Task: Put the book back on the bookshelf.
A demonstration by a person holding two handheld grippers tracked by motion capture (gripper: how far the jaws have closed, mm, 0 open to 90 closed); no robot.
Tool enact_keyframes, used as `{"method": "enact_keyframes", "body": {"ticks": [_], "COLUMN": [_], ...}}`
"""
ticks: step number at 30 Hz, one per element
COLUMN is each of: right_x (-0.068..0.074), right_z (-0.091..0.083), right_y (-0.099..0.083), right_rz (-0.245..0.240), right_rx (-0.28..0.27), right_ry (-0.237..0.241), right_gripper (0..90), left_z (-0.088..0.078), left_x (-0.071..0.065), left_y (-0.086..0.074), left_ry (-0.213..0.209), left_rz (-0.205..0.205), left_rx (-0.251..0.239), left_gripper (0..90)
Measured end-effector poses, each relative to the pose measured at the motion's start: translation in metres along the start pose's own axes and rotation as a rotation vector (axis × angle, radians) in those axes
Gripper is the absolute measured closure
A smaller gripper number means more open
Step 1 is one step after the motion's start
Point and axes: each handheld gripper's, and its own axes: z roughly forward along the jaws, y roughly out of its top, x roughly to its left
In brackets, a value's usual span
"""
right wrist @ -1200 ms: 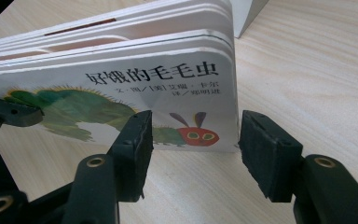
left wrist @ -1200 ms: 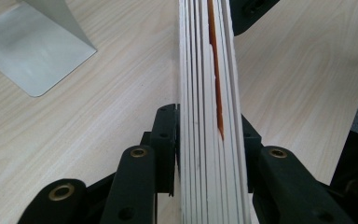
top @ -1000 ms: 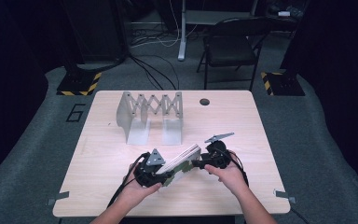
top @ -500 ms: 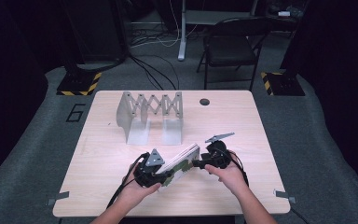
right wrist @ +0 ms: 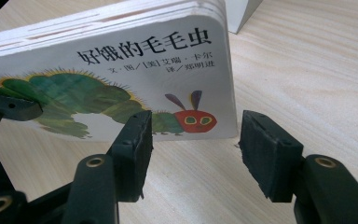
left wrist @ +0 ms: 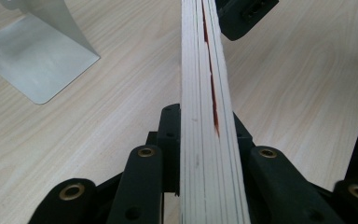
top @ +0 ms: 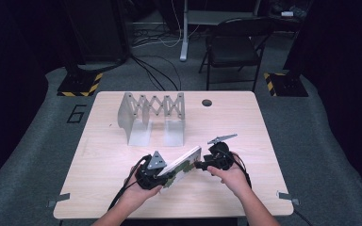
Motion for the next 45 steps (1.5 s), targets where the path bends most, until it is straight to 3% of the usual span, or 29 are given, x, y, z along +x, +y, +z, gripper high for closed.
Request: {"method": "enact_keyframes", "body": {"ticks": [14, 26, 45], "right_x": [-0.002, -0.003, -0.003], "right_z": [0.0, -0.001, -0.001], "right_y": [-0.001, -0.001, -0.001], "right_rz": [0.012, 0.014, 0.011], "right_rx": [-0.005, -0.01, -0.014], "right_ry": [0.001, -0.001, -0.001], "right_gripper": [42.5, 42.4, 42.4], "left_z": [-0.002, -0.012, -0.026], "left_x": [0.0, 0.006, 0.013], "left_y": [-0.001, -0.001, 0.0], "left_ry": [-0.002, -0.002, 0.013], "left_rz": [0.012, -0.026, -0.023], "left_rx": [-0.008, -0.026, -0.034], "left_gripper": [75.4, 75.4, 75.4]}}
